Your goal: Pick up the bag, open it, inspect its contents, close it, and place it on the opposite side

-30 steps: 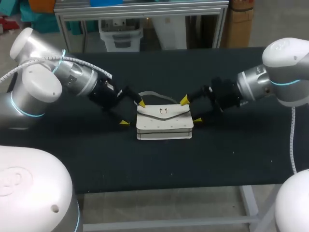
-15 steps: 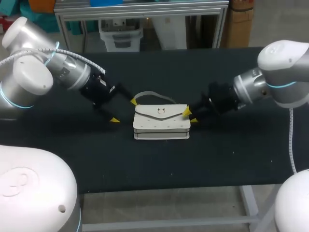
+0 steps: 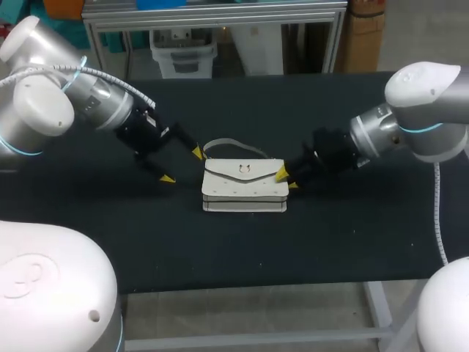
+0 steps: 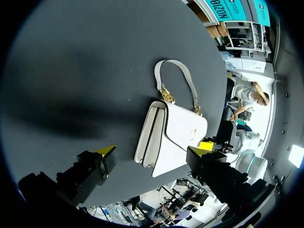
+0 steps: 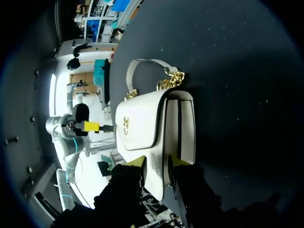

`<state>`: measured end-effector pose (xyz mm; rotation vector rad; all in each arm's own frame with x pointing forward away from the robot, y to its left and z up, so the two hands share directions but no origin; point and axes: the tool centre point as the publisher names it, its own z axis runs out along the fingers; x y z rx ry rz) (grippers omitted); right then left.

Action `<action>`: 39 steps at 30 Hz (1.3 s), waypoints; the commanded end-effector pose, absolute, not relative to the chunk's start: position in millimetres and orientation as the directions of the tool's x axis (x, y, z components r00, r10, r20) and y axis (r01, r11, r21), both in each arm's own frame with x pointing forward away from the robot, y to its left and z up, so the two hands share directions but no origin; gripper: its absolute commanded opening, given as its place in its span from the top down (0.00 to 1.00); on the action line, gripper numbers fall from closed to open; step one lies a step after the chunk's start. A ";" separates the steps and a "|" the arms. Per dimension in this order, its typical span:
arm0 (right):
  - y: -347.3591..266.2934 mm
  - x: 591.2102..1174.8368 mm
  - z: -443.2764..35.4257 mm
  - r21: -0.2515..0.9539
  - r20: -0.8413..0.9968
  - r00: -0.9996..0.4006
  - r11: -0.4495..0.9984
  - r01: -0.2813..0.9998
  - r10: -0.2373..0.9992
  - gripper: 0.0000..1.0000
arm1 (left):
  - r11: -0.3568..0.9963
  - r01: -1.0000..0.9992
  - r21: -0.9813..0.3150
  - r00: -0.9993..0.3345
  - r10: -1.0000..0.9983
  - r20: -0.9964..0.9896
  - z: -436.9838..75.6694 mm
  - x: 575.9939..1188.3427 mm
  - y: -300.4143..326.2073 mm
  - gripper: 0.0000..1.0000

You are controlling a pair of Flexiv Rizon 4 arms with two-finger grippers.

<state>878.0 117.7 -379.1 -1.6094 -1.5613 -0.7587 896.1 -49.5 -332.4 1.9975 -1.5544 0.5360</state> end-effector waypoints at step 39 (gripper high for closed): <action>37.6 908.1 -370.5 -0.027 0.820 -0.046 0.119 0.992 0.571 1.00 | 0.057 -0.998 0.039 -0.040 -0.934 0.354 -314.4 907.6 -24.2 0.00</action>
